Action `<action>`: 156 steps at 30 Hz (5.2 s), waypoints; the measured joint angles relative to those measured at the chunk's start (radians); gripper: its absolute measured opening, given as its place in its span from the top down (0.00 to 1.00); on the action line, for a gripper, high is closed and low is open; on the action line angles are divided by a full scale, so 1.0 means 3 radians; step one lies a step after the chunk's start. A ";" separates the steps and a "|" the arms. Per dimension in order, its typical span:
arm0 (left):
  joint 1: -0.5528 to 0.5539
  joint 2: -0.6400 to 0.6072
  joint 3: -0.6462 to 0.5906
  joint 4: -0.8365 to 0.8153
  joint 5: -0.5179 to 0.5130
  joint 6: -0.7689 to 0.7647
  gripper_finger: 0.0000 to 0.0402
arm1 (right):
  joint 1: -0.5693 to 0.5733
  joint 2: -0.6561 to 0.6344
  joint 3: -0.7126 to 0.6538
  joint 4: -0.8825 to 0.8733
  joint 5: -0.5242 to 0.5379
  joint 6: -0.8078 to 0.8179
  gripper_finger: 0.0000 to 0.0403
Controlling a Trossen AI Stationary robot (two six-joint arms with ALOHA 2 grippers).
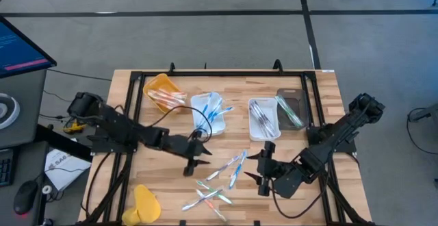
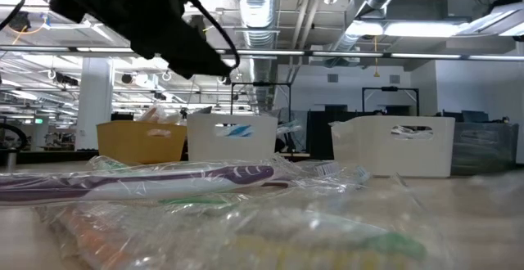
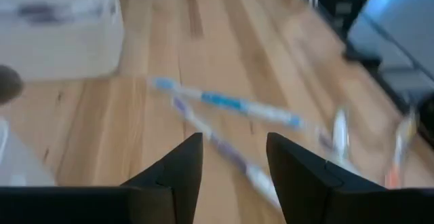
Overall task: Pick & Place Toothbrushes
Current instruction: Put the top purple toothbrush into the right white bin
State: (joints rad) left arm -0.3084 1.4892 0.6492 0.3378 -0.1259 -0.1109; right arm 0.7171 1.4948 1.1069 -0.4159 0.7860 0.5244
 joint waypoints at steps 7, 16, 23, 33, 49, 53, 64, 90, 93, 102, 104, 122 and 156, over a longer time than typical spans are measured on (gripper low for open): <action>-0.0139 0.0229 -0.0101 0.0619 -0.0130 -0.0097 0.63 | -0.0076 0.0000 0.0000 0.0004 0.0001 0.0000 0.39; -0.0154 0.0772 -0.0100 0.1220 -0.0130 -0.0547 0.63 | -0.0107 0.0000 0.0000 -0.0008 0.0000 -0.0001 0.39; -0.0156 0.1253 0.0067 0.1380 -0.0125 -0.0759 0.63 | -0.0080 -0.0001 0.0000 -0.0008 0.0000 -0.0001 0.39; -0.0188 0.1692 0.0444 0.1384 0.0105 -0.0629 0.63 | 0.0004 -0.0001 0.0000 0.0010 0.0000 -0.0001 0.39; -0.0144 0.1692 0.0447 0.1425 -0.0104 -0.0442 0.63 | 0.0071 -0.0001 0.0000 0.0015 0.0000 -0.0001 0.39; -0.0145 0.1692 0.0415 0.1416 -0.0316 -0.0458 0.63 | 0.0071 -0.0001 0.0000 0.0017 0.0000 -0.0001 0.39; -0.0202 0.1692 0.0415 0.1395 -0.0387 -0.0503 0.65 | 0.0075 -0.0001 0.0000 0.0028 -0.0010 0.0027 0.39; -0.0086 0.1806 0.0422 0.1015 -0.0722 -0.0703 0.83 | 0.0093 -0.0001 0.0000 0.0042 -0.0024 0.0029 0.39; -0.0070 0.1808 0.0420 0.1015 -0.0750 -0.0696 0.93 | 0.0097 -0.0001 0.0000 0.0042 -0.0034 0.0030 0.39; -0.0070 0.1808 0.0418 0.1017 -0.0770 -0.0695 0.99 | 0.0096 -0.0001 0.0000 0.0042 -0.0045 0.0032 0.39; -0.0070 0.1750 0.0416 0.0963 -0.0769 -0.0682 0.99 | 0.0096 -0.0001 0.0000 0.0042 -0.0053 0.0032 0.39; -0.0234 0.0567 0.0280 0.0402 -0.0975 -0.0491 1.00 | 0.0096 -0.0001 0.0003 0.0276 -0.0094 0.0143 0.39; -0.0527 -0.0214 -0.0500 0.2106 -0.0690 0.0020 1.00 | -0.0349 0.0647 0.0004 0.1264 -0.0101 -0.0790 0.39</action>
State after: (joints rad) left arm -0.4664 1.4250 0.4992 0.9698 -0.3328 -0.1051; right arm 0.6123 1.6890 1.1080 -0.0366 0.7558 0.2872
